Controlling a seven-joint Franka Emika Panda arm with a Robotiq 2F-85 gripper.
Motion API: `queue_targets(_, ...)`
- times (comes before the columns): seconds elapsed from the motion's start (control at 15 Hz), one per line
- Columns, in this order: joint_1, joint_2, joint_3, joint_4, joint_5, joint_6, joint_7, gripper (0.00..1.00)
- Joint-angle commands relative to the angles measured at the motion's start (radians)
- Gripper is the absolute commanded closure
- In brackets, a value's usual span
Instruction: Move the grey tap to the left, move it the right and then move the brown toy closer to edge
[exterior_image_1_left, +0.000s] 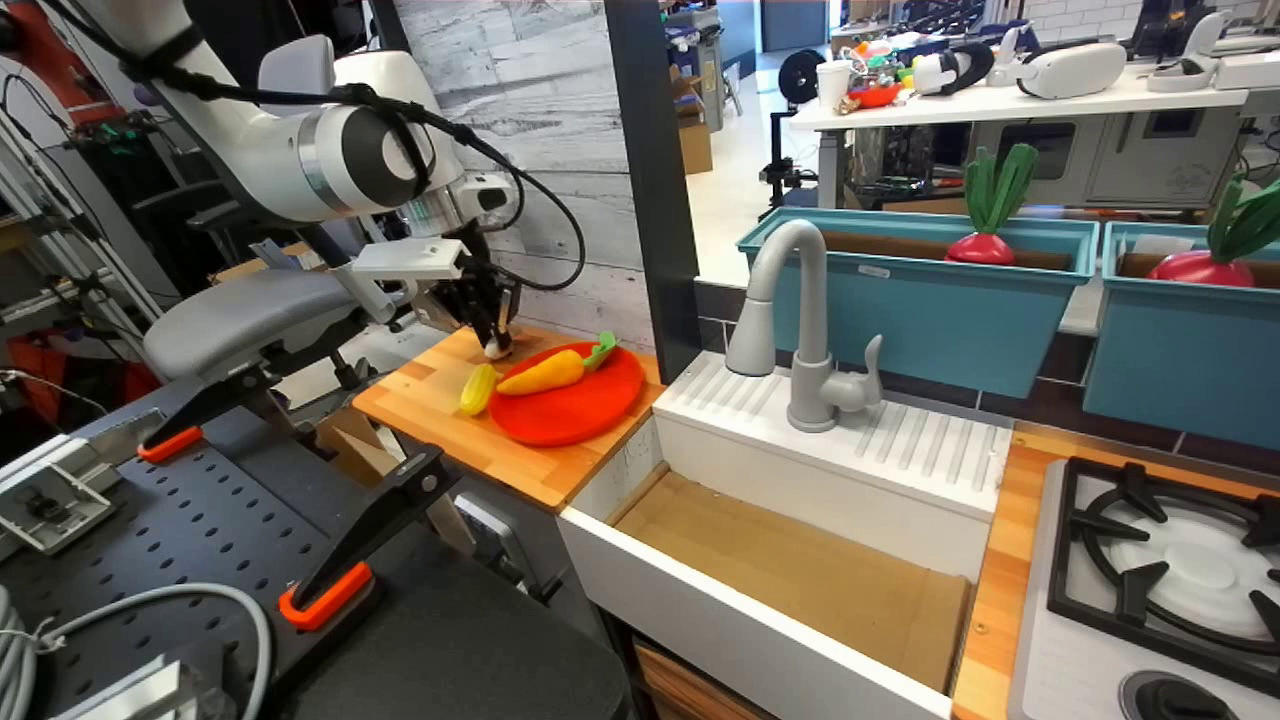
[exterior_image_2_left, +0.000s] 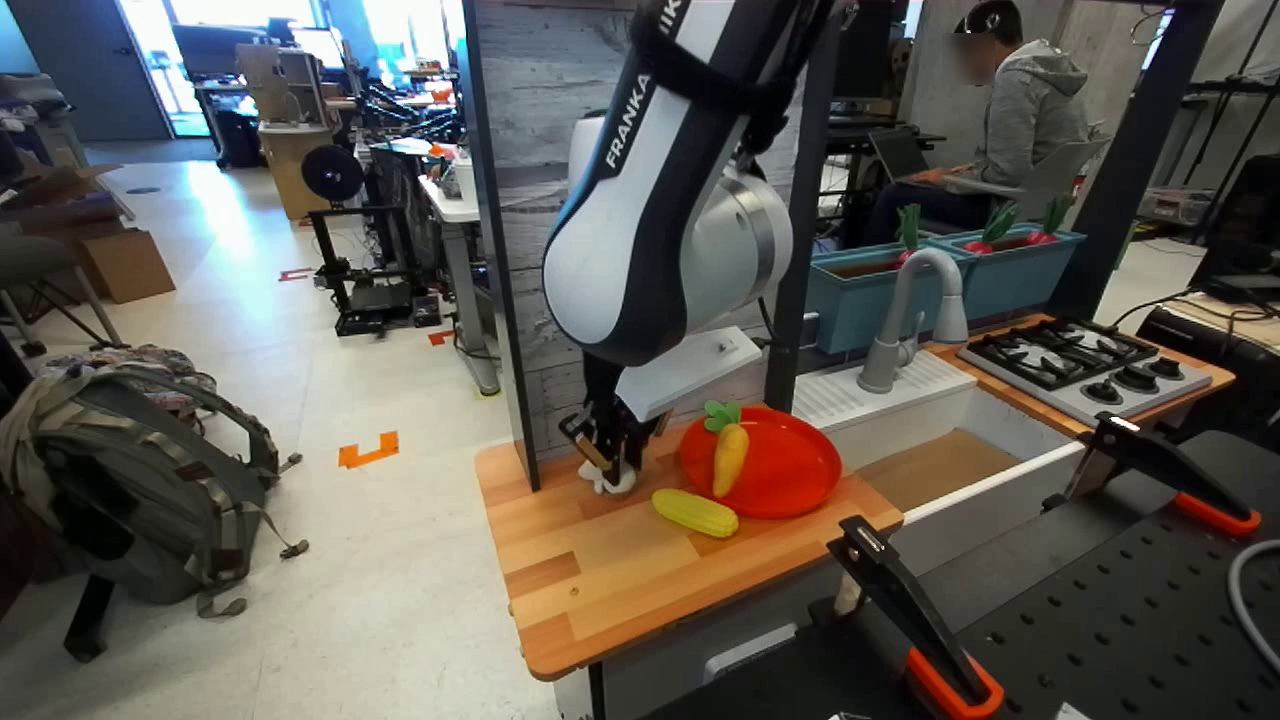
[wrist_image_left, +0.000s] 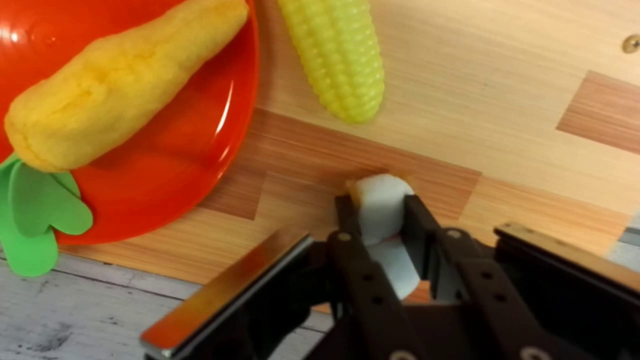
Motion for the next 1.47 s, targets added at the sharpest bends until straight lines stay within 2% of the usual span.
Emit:
queue_targets(0.0, 0.020, 0.045, -0.017, 0.064, 0.037, -0.007, 0.012, 0.99)
queue_targets(0.2, 0.022, 0.048, -0.019, 0.070, 0.045, 0.000, 0.014, 0.97)
queue_targets(0.27, 0.018, 0.039, -0.012, 0.060, 0.049, -0.002, 0.010, 1.00)
queue_targets(0.73, 0.025, -0.055, 0.001, -0.063, 0.051, 0.036, 0.014, 0.98)
queue_targets(1.4, 0.079, -0.223, -0.024, -0.309, -0.007, 0.045, -0.009, 0.98)
